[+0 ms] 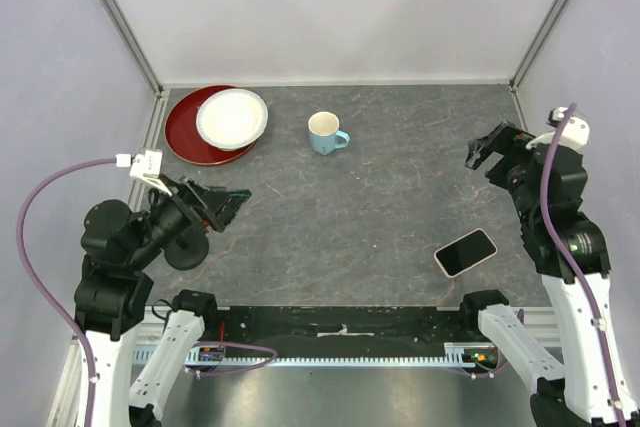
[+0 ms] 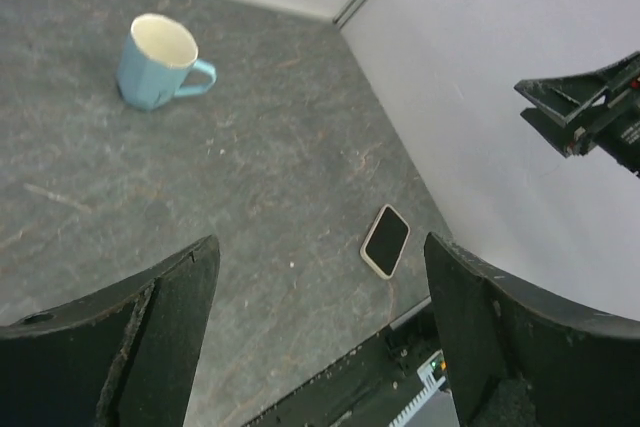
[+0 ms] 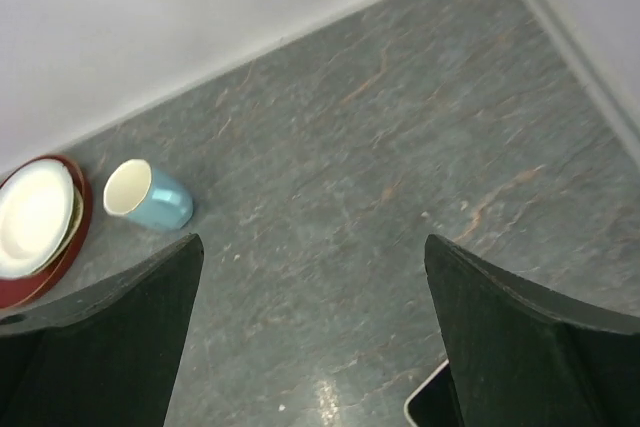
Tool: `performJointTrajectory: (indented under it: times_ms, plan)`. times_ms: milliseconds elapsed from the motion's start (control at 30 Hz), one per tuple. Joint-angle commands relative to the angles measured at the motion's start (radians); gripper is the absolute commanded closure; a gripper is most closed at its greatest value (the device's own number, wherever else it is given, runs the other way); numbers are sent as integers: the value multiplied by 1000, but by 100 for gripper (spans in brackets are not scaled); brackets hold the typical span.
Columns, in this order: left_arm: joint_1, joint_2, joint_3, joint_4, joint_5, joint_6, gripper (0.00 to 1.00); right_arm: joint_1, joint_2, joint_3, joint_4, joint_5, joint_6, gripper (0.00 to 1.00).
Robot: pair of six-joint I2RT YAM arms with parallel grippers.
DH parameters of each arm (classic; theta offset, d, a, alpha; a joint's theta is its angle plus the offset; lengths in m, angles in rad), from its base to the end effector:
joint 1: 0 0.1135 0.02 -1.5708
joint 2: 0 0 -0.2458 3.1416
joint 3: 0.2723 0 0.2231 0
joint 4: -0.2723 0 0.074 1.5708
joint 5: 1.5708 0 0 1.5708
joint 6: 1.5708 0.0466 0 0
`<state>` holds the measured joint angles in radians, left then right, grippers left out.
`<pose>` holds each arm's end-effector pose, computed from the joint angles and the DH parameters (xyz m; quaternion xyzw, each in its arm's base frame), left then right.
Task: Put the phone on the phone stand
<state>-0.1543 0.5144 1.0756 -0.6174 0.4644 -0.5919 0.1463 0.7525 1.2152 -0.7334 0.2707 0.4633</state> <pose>0.0674 -0.0316 0.3931 0.0008 0.7246 -0.3994 0.5616 0.1212 0.0053 0.3993 0.2051 0.7660 0.0775 0.6043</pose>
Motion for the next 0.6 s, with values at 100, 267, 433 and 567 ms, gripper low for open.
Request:
performJointTrajectory:
  times_ms: [100, 267, 433, 567]
  plan:
    - [2, -106, 92, -165, -131, -20, 13, 15, 120, -169, 237, -446, 116, 2]
    - [2, -129, 210, -200, -216, -71, 16, 433, 165, -404, 685, -458, 224, 2]
    - [2, -258, 204, -108, -234, -187, 14, 789, 402, -370, 910, -277, 152, 2]
    - [1, -294, 266, -91, -241, -183, 14, 1017, 618, -287, 1121, -193, 88, 2]
